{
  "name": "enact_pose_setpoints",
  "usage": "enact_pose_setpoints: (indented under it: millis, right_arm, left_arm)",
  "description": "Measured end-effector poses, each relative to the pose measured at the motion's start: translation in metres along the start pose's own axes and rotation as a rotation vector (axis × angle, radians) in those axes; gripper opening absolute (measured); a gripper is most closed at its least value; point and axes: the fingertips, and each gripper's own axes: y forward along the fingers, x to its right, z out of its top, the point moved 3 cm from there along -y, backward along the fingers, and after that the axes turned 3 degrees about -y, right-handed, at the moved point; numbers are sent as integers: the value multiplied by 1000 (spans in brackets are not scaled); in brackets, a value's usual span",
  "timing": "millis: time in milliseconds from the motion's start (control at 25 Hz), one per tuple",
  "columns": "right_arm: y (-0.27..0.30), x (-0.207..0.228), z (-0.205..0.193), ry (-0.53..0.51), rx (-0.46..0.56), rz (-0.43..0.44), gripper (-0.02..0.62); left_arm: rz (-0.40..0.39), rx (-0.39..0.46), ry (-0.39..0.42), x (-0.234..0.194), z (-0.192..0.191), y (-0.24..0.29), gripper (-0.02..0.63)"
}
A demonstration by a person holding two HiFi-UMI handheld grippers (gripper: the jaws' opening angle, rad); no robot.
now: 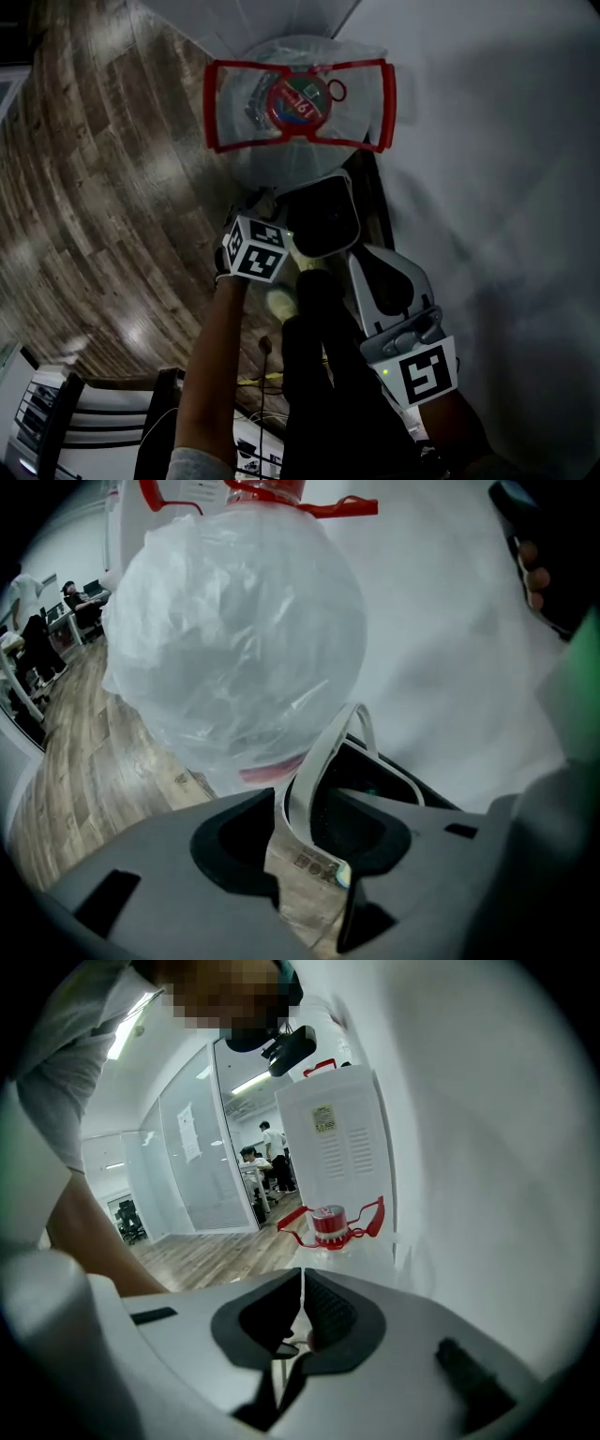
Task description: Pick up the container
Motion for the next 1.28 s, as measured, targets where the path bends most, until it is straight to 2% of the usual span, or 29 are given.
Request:
enact_pose_setpoints:
  millis: [240, 520, 640, 720, 880, 1040, 1200, 1280]
  right_arm:
    - [-3, 4, -13, 28, -12, -2, 28]
    - [-9, -1, -13, 30, -18, 17, 28]
    - [-13, -2, -7, 33, -15, 20, 28]
    - [-13, -3, -3, 41, -8, 17, 28]
    - [-13, -1, 1, 40, 0, 12, 28]
    - [-18, 2, 2, 32, -14, 5, 28]
    - [-25, -1, 12, 22, -7, 9, 28]
    - [-27, -4, 20, 15, 0, 13, 28]
  left_arm:
    - [-51, -35, 38, 5, 5, 25, 178]
    - [-154, -109, 196, 26, 16, 34, 176]
    - [-232, -128, 237, 40, 13, 25, 134]
    - [-275, -144, 280, 53, 12, 25, 66]
    - [-325, -175, 355, 82, 22, 36, 55]
    - [-348, -229, 342, 104, 27, 40, 24]
    - [-470, -281, 328, 125, 9, 23, 15]
    - [-497, -298, 334, 138, 2, 16, 15]
